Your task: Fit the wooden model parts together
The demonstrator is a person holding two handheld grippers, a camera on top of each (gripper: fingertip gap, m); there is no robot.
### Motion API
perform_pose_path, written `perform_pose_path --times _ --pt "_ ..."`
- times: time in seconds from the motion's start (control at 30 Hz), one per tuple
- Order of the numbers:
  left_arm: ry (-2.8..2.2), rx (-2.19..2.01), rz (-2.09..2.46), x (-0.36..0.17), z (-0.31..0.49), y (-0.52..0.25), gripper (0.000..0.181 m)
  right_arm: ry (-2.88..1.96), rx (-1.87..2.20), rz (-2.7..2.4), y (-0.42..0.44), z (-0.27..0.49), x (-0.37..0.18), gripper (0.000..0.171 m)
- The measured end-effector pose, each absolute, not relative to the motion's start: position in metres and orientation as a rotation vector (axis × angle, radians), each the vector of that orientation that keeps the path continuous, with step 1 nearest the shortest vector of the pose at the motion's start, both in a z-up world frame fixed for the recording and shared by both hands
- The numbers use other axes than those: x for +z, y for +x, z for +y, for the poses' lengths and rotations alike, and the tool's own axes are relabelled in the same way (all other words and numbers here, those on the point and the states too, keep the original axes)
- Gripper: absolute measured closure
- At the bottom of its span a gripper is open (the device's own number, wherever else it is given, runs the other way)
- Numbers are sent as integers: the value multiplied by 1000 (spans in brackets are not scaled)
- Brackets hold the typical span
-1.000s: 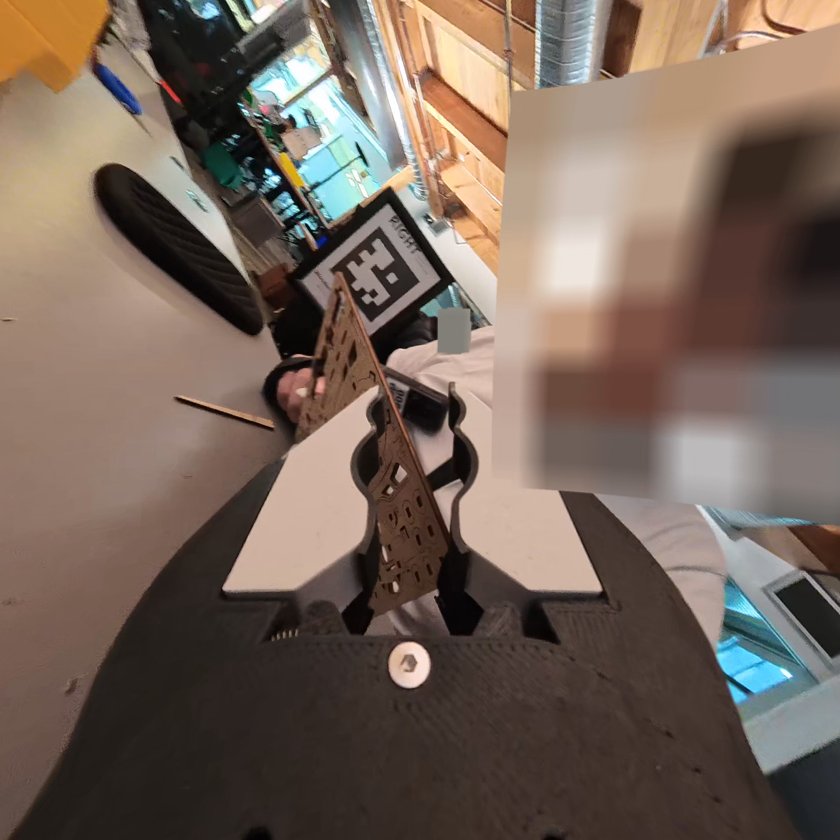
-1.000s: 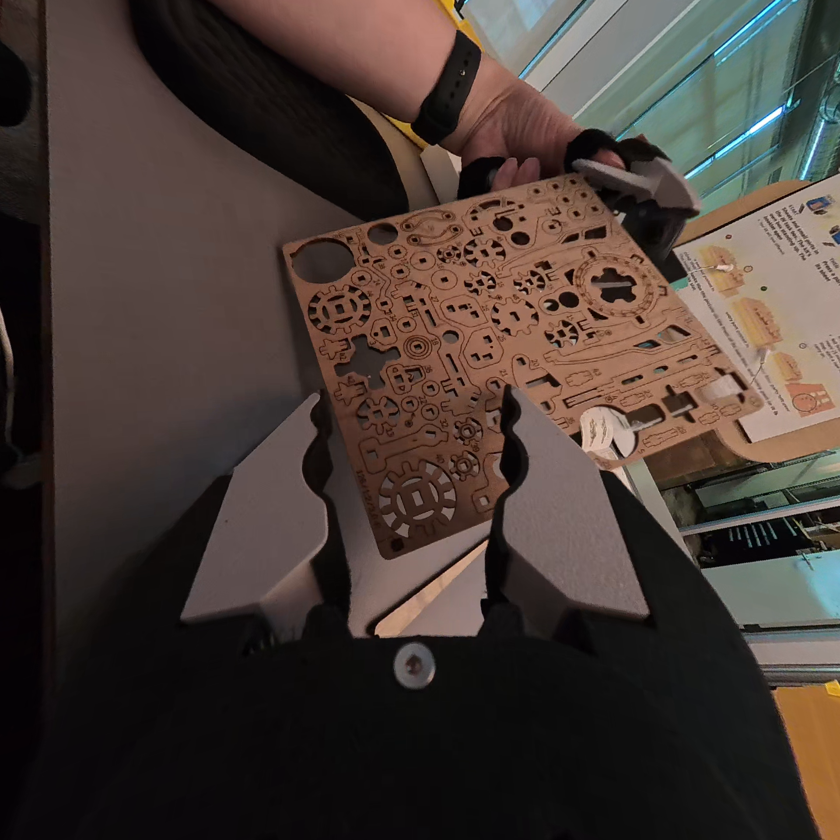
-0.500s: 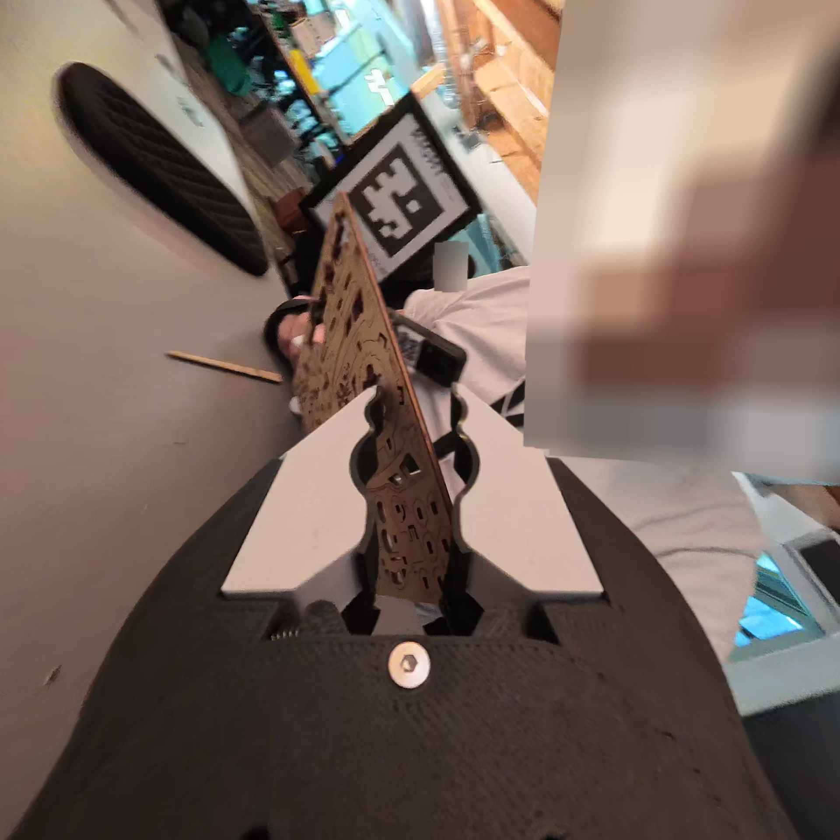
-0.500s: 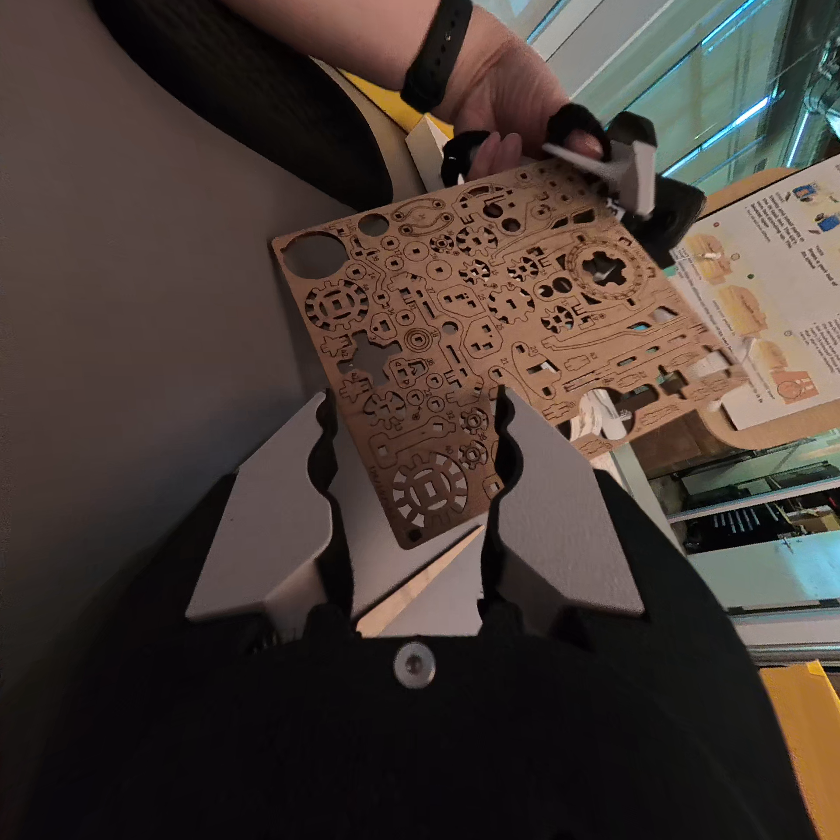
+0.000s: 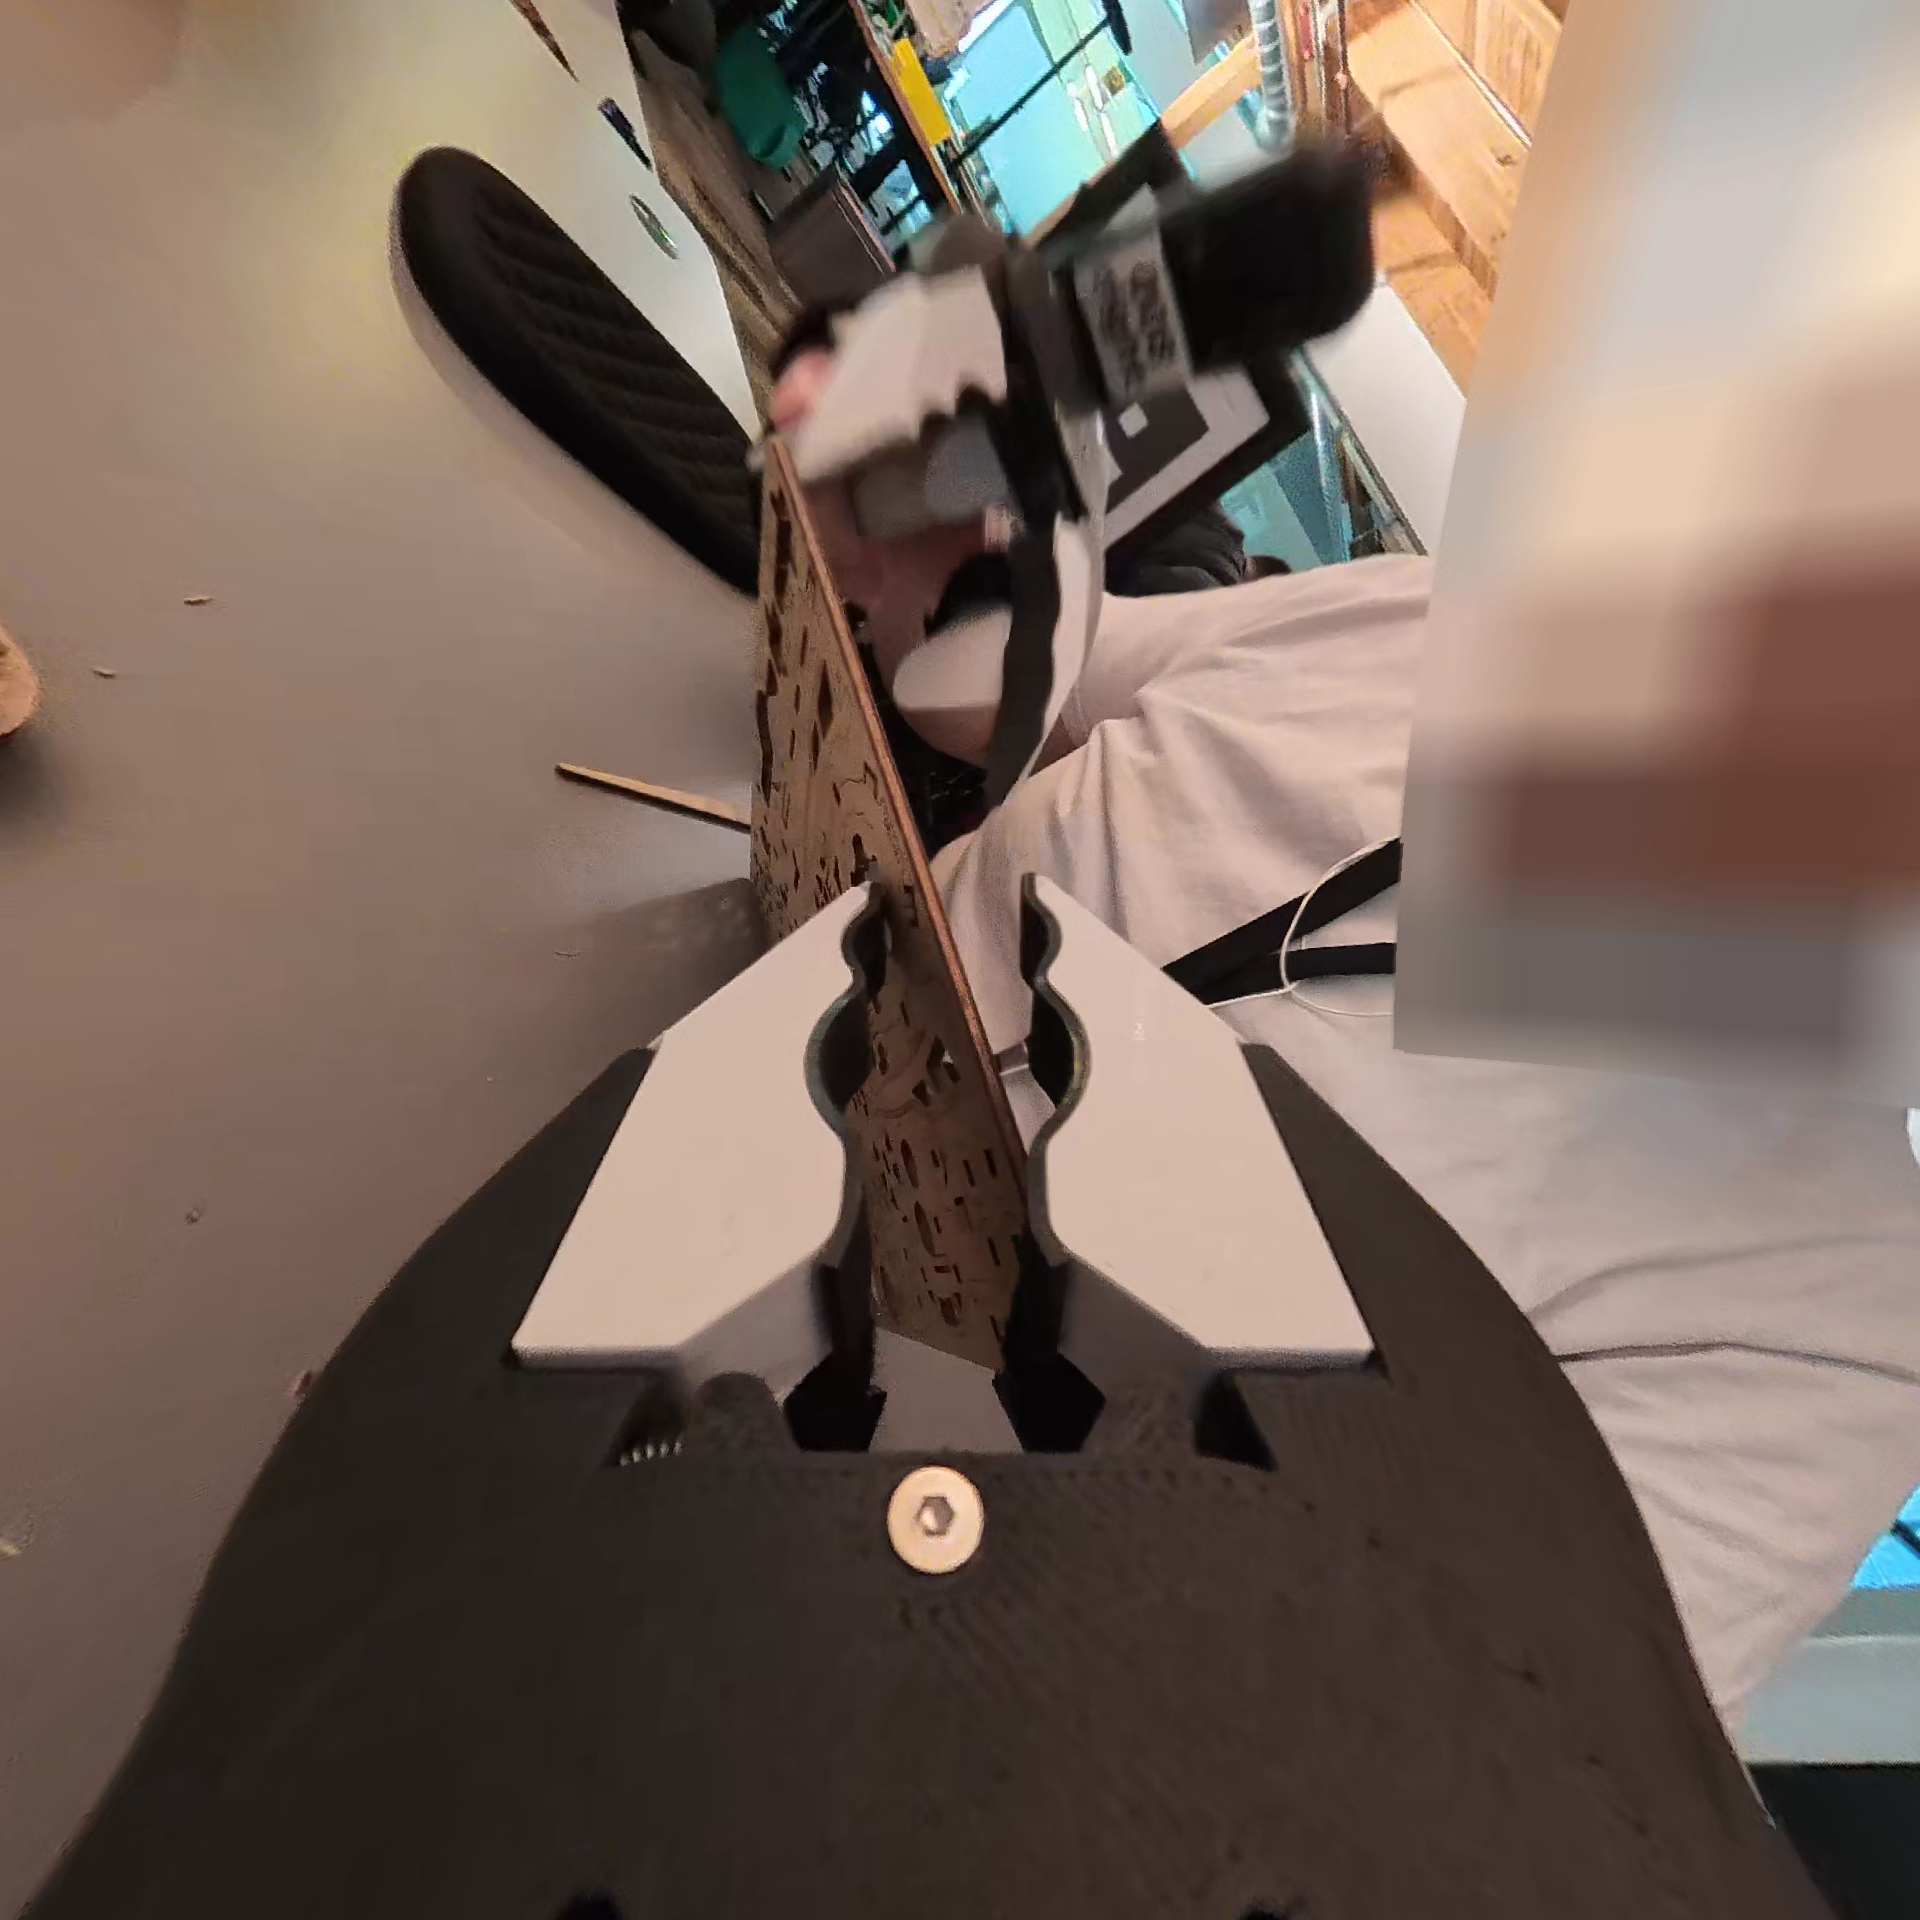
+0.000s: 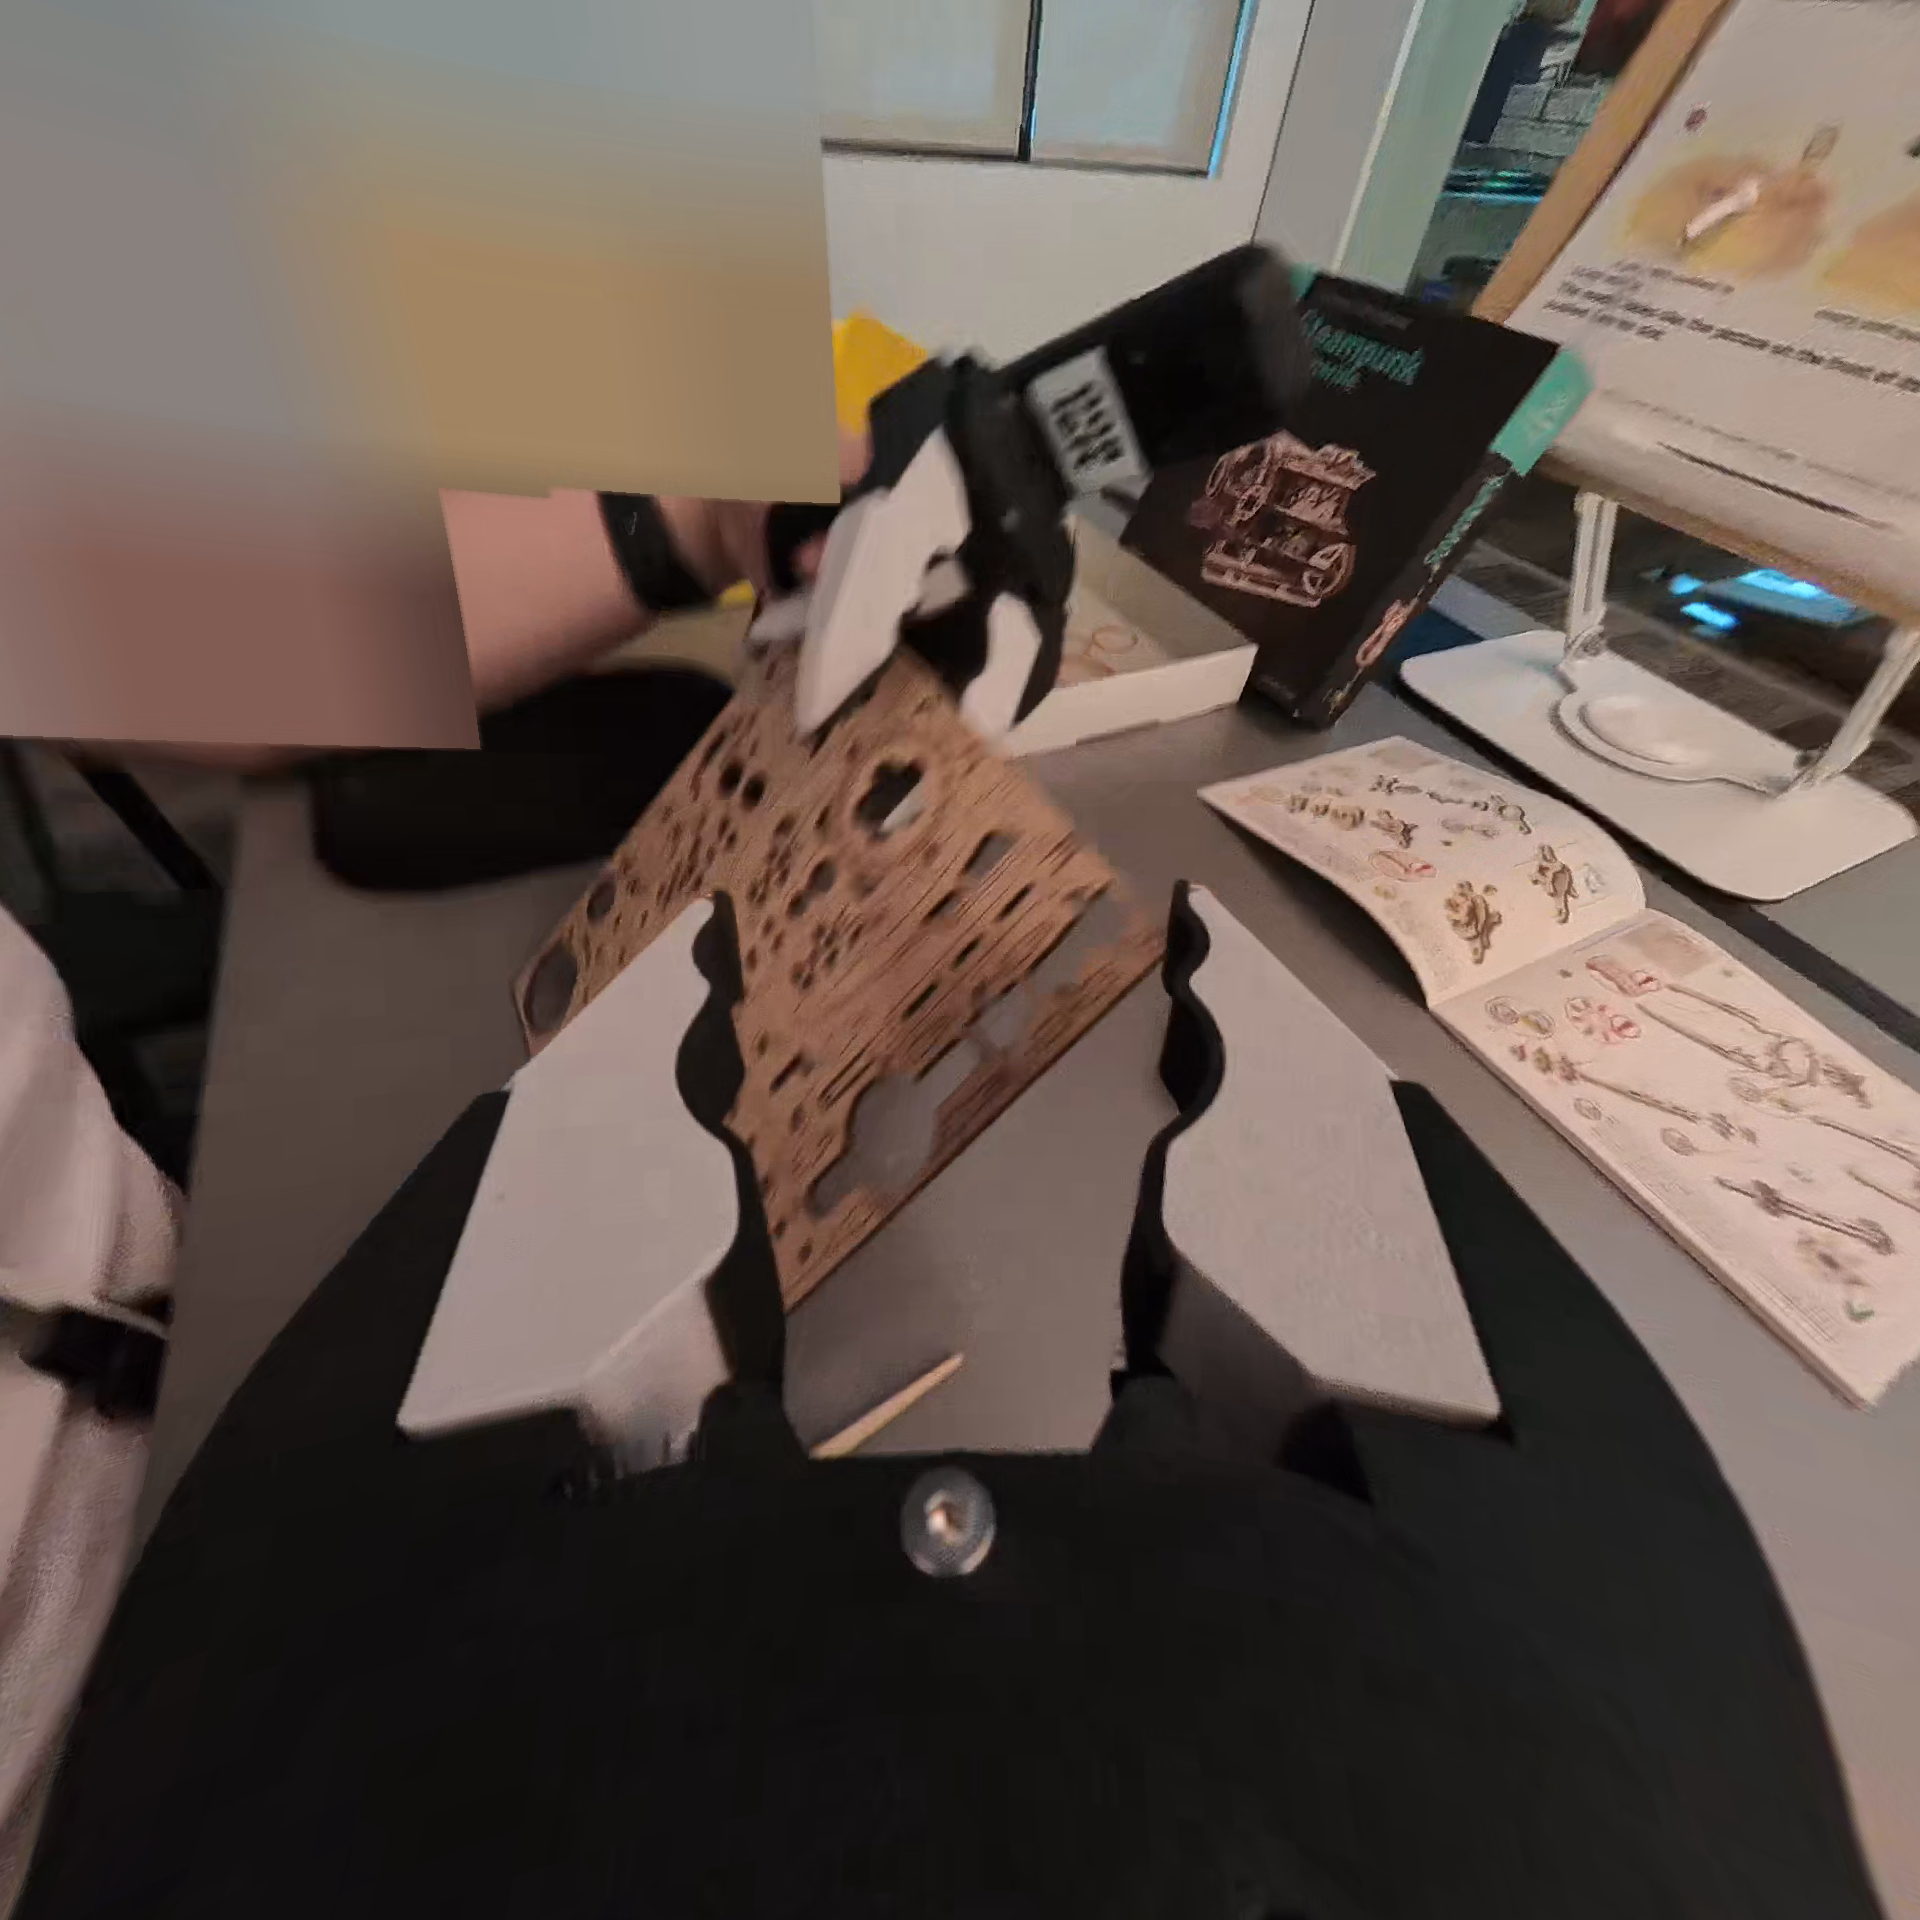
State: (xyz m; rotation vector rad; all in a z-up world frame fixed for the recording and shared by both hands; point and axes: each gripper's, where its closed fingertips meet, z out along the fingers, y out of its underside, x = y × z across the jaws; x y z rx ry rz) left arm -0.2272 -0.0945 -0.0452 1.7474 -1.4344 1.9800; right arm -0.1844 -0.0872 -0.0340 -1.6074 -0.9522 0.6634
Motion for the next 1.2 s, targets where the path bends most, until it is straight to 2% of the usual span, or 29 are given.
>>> perform_pose_path --times 0.1,0.23,0.4,0.57,0.83,0.97,1.0,1.2 --pt "1758 1952 -1492 -48 -98 -225 159 -1616 814 -831 -177 -56 -14 91" --pt "1781 1937 -1536 -50 -97 -223 160 -1764 1111 -924 -189 -54 -28 90" --pt "1796 1938 -1588 -48 -93 -221 161 -1833 1283 -1177 -196 -60 -37 115" --pt "1814 1984 -1622 -44 -86 -219 166 -1769 1287 -1550 -188 -69 -40 168" --pt "1975 1872 -1660 -63 -70 -218 159 -1904 1266 -1666 -182 -56 -66 169" --pt "2034 1670 -1688 -94 -64 -231 164 -1981 1243 -1622 -173 -49 -84 169" --pt "2032 1666 -1673 -97 -63 -232 173 -1987 1259 -1605 -173 -48 -85 169" --pt "2057 1746 -1508 -100 -50 -229 178 -1980 1339 -1407 -174 -21 -85 166"
